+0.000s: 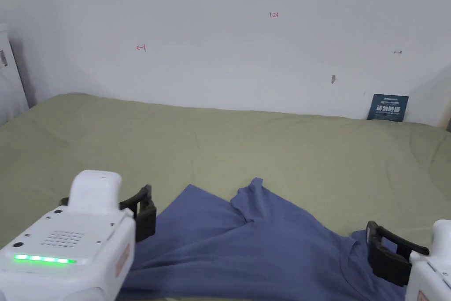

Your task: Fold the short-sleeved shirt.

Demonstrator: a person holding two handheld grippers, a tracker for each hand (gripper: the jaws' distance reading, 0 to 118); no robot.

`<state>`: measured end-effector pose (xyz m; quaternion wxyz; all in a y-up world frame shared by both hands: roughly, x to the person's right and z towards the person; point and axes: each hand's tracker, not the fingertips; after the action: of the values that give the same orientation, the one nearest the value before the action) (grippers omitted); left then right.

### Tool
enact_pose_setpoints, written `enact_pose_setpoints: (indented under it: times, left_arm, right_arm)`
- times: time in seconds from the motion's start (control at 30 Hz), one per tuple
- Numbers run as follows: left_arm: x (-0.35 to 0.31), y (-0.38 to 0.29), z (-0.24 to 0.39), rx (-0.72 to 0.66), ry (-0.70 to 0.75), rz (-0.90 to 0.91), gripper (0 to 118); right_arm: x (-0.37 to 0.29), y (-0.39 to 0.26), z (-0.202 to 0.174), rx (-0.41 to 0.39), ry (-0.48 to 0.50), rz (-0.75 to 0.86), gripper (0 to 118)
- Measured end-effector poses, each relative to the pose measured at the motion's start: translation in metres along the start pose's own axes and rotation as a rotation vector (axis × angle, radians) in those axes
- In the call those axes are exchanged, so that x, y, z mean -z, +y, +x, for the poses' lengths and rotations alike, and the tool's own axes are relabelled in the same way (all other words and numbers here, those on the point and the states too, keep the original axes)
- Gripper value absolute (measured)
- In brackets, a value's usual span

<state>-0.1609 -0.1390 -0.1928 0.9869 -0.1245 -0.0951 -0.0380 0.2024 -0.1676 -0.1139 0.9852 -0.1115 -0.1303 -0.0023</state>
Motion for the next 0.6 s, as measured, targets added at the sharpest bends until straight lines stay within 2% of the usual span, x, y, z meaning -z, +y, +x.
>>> enact_pose_setpoints:
  times: [0.03, 0.07, 0.1, 0.2, 0.33, 0.5, 0.6]
  left_arm:
    - [-0.002, -0.001, 0.005, 0.006, -0.011, 0.005, 0]
    - [-0.004, -0.004, 0.007, -0.006, -0.018, 0.004, 0]
    - [-0.007, -0.01, 0.006, -0.022, -0.024, 0.006, 0]
    - [-0.013, -0.018, 0.0, -0.011, -0.043, -0.002, 0]
    - [-0.014, -0.023, -0.035, -0.03, -0.018, -0.041, 0]
    - [0.012, -0.058, -0.104, -0.058, 0.064, -0.247, 0]
    - [0.038, -0.091, -0.147, -0.138, 0.057, -0.393, 0]
  right_arm:
    - [-0.005, -0.001, -0.008, -0.005, 0.005, 0.007, 24]
    - [-0.008, -0.003, -0.015, -0.01, 0.001, 0.011, 2]
    - [-0.012, -0.005, -0.021, -0.015, -0.032, 0.021, 2]
    - [-0.018, -0.003, -0.028, 0.003, 0.011, 0.028, 2]
    - [-0.019, -0.008, -0.04, -0.045, 0.02, 0.019, 2]
    - [-0.018, -0.018, -0.051, -0.058, 0.04, -0.001, 2]
    - [-0.012, -0.029, -0.061, -0.065, 0.054, -0.038, 2]
